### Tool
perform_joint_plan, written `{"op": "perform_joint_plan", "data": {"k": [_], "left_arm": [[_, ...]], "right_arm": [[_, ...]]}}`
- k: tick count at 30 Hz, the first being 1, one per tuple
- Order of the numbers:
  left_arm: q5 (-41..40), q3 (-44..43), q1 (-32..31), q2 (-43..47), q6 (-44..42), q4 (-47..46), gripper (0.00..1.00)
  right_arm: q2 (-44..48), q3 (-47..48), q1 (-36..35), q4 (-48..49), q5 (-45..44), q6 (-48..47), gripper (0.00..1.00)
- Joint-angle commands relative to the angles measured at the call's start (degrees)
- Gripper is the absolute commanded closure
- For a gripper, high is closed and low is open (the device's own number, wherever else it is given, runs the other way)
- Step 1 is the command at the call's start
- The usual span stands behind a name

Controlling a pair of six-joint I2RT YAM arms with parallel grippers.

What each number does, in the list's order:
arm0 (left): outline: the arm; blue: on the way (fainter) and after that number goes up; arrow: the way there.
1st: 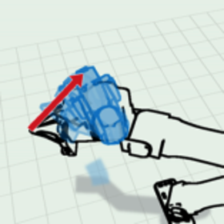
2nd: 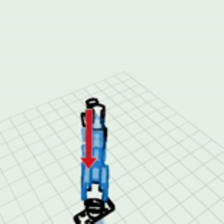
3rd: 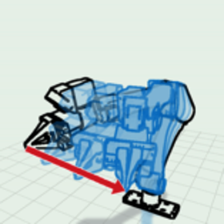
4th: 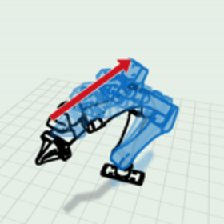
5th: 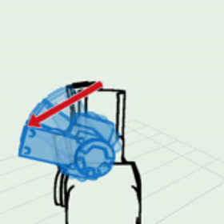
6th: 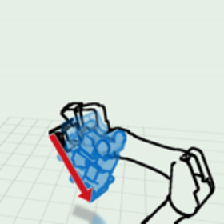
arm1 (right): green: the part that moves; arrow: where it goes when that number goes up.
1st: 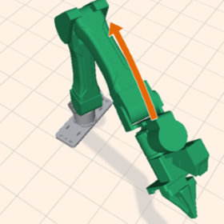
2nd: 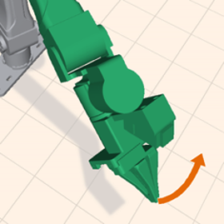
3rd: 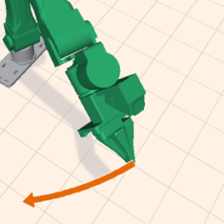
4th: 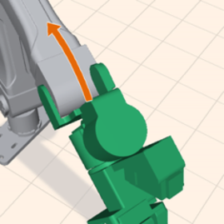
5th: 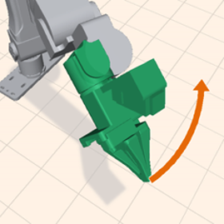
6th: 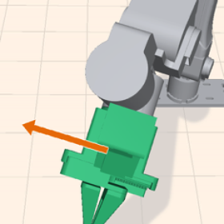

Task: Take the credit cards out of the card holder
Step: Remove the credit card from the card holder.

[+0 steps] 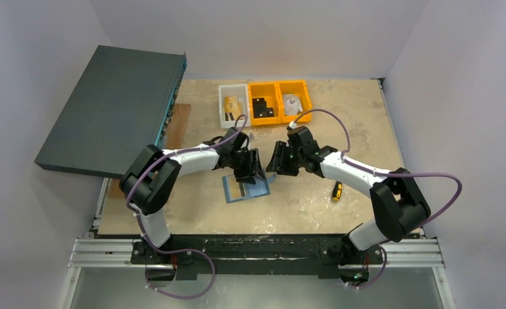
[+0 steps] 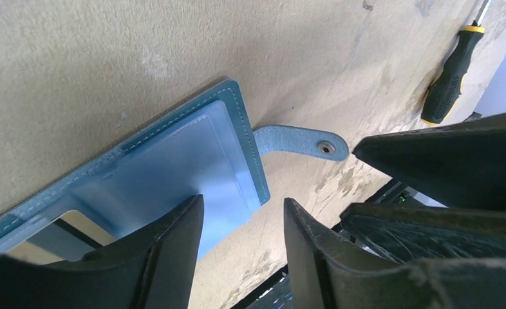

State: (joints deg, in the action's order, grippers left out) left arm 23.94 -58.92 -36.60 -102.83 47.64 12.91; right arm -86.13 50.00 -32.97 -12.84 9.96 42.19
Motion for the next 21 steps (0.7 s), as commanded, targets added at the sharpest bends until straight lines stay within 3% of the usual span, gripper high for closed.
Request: {"op": "perform_joint_plan", "data": {"k": [1,5,21], "left_arm": [[1.21,-1.78,-0.61,-1.16,0.97,-2.37,0.49],[0.77,-2.08,-0.58,-1.06,0.64,-1.90,0.41],[-0.95,-5.69,-0.54,7.07,-2.06,4.30,0.32]], "right_arm": [[1.74,-0.60,0.23,0.37,-1.25,-0.14,0.52],[1.53,-0.20,0.22,-0.07,-1.39,-0.33,0.52],[4.84,1.25,0.26,-1.94,-2.19,-1.06,0.47]]}}
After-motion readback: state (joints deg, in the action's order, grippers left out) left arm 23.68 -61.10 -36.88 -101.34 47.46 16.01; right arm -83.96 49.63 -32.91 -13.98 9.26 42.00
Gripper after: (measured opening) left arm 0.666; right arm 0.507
